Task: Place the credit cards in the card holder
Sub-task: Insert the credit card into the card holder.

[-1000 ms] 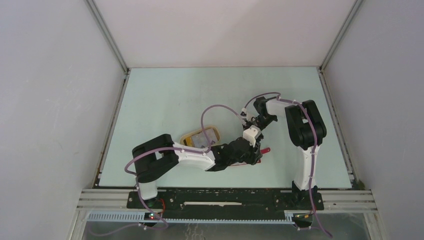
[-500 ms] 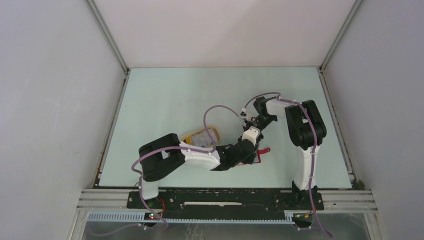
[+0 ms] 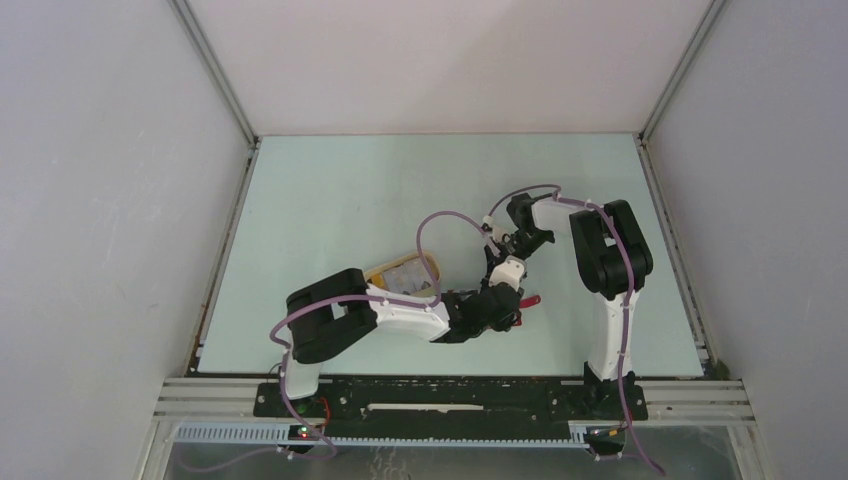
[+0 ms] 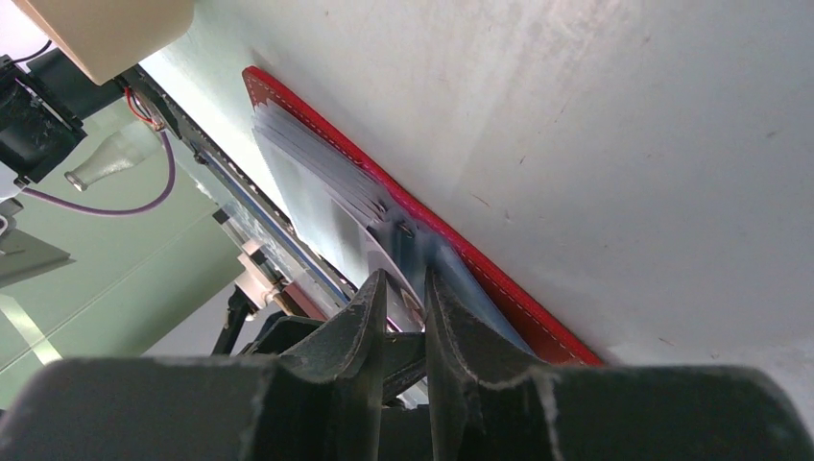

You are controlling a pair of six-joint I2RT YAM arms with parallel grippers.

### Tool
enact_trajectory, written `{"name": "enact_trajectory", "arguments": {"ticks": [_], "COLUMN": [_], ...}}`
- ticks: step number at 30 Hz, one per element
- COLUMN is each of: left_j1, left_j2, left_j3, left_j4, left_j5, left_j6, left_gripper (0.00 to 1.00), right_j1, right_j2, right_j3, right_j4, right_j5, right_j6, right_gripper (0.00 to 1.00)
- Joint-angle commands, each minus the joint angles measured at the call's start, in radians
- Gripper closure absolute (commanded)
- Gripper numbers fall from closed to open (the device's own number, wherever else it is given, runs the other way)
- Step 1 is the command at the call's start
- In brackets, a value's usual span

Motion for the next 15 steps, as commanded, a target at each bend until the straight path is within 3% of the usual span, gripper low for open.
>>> {"name": "enact_trajectory", "arguments": {"ticks": [1, 15], "left_j1": [-0.005, -0.005], "left_j2": [0.002, -0.033], "left_j3": [0.047, 0.025], "left_j4": [-0.041, -0.120], "left_j5": [-0.067, -0.169], "left_j6": [-0.029, -0.098], "left_gripper": [0.54, 0.54], "right_j1": [0.003, -0.005], "right_j2": [0.013, -0.004], "right_j3": [0.006, 0.006], "right_j4": [0.041, 0.038], "right_j5": [0.030, 0.018], "right_j6": [-0.010, -0.021], "right_gripper": [0.72, 0.65]}}
